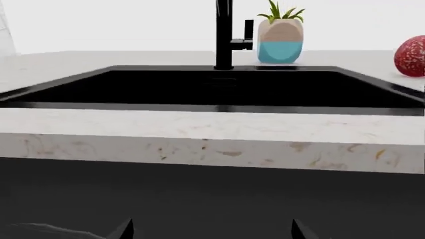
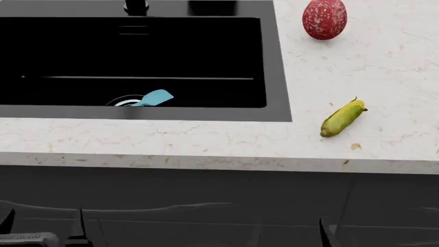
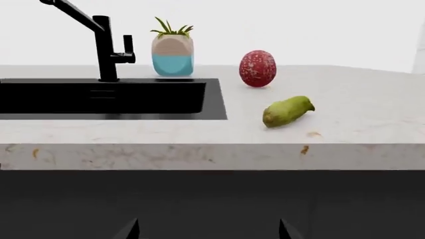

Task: Pick the corn from the counter and place it in the sink

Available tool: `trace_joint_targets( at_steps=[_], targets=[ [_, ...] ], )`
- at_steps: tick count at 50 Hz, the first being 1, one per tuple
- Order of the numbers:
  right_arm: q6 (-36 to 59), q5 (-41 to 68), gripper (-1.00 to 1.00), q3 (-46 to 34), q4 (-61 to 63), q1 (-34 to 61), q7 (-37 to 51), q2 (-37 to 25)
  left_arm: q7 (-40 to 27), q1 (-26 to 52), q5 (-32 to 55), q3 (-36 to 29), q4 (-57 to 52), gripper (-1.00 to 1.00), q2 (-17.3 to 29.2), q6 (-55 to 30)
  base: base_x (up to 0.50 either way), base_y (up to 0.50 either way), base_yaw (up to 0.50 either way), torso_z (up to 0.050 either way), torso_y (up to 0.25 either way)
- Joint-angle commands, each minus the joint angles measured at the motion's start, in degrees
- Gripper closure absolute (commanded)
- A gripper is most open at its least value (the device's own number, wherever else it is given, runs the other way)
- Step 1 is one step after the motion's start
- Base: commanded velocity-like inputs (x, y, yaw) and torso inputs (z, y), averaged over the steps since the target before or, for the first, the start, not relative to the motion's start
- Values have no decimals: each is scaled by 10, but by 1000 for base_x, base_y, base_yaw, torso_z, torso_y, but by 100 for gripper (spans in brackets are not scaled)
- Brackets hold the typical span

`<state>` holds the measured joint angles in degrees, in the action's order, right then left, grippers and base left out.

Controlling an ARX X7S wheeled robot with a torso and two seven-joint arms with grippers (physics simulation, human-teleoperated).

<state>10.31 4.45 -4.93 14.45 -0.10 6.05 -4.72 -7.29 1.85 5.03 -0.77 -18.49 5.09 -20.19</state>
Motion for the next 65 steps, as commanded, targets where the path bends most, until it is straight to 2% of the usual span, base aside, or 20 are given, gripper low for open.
trace_joint_targets(
  at_steps=[1,3,11,14,17,24,28,46,65],
  targets=[
    [220,23,-100,14,200,57,30,-26,-14,103,55,57,-166,-100,36,-259,0,0,0,0,0],
    [282,0,-100,-8,235,85,30,-55,-16,133,56,62,-195,-100,57,-312,0,0,0,0,0],
    [546,50,-100,63,364,220,27,-76,-23,251,99,159,-294,-100,105,-530,0,0,0,0,0],
    [598,54,-100,80,387,249,28,-80,-26,301,102,184,-306,-100,128,-595,0,0,0,0,0],
    [631,61,-100,94,400,273,28,-77,-32,322,93,198,-307,-100,158,-614,0,0,0,0,0],
    [654,66,-100,102,409,290,29,-79,-36,318,79,242,-294,-100,179,-619,0,0,0,0,0],
    [652,69,-100,104,413,291,27,-77,-36,317,75,246,-292,-100,196,-622,0,0,0,0,0],
    [651,82,-100,112,423,285,27,-74,-33,305,83,250,-287,-100,178,-602,15,286,0,0,0],
    [638,114,-100,140,427,279,7,-60,-32,301,94,254,-299,-100,168,-614,329,405,0,0,0]
  ],
)
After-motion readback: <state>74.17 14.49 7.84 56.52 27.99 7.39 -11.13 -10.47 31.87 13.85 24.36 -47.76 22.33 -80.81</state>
